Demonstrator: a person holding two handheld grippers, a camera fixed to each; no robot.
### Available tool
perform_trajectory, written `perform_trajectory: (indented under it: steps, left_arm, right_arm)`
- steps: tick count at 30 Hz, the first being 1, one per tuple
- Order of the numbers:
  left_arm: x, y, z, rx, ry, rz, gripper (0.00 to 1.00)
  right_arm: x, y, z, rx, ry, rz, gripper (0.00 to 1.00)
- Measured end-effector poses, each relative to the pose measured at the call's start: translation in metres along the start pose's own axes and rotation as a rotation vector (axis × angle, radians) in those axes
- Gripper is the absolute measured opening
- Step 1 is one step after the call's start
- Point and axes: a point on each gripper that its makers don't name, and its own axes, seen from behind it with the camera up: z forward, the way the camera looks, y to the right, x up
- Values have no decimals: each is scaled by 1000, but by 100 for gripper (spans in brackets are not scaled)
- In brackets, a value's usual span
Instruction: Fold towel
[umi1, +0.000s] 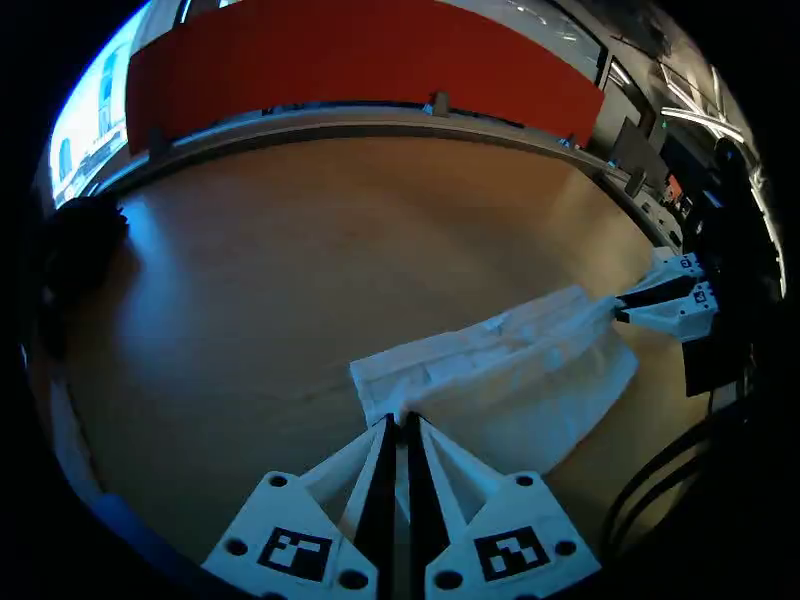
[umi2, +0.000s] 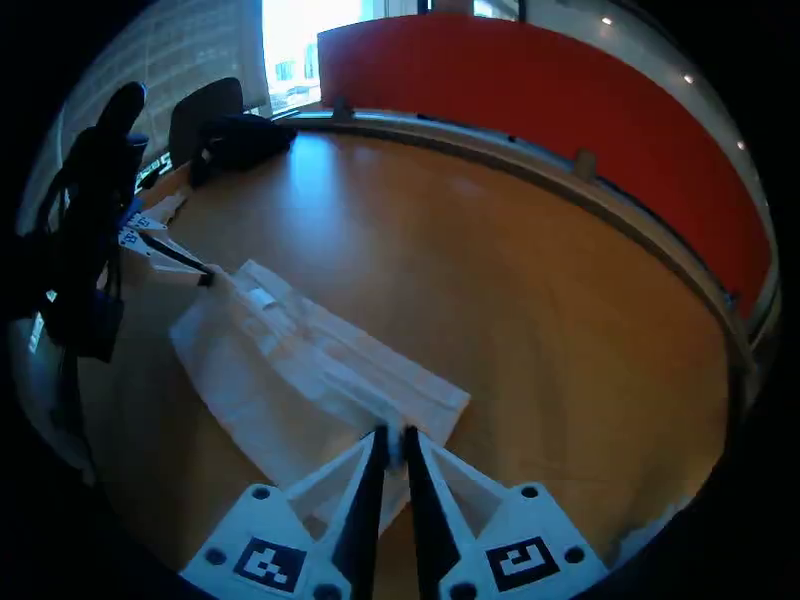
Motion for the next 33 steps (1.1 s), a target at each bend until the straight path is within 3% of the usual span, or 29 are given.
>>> perform_trajectory:
  steps: [6,11,14,18,22,33]
  left_arm:
    - [1,-5,4,17,0,7,15]
    - [6,-15,4,46,8,1,32]
    - [8,-21,4,64,9,-1,42]
    - [12,-28,3,88,18,6,65]
    - [17,-34,-1,109,32,16,67]
    - [17,-31,-10,108,54,6,67]
  right_arm:
    - [-4,6,6,-30,-5,14,28]
    - [-4,14,10,-61,-3,33,45]
    - [-3,20,12,-89,3,33,60]
    - [1,26,12,-118,13,21,70]
    - [7,32,11,-138,32,17,95]
    - [15,40,1,-166,70,23,100]
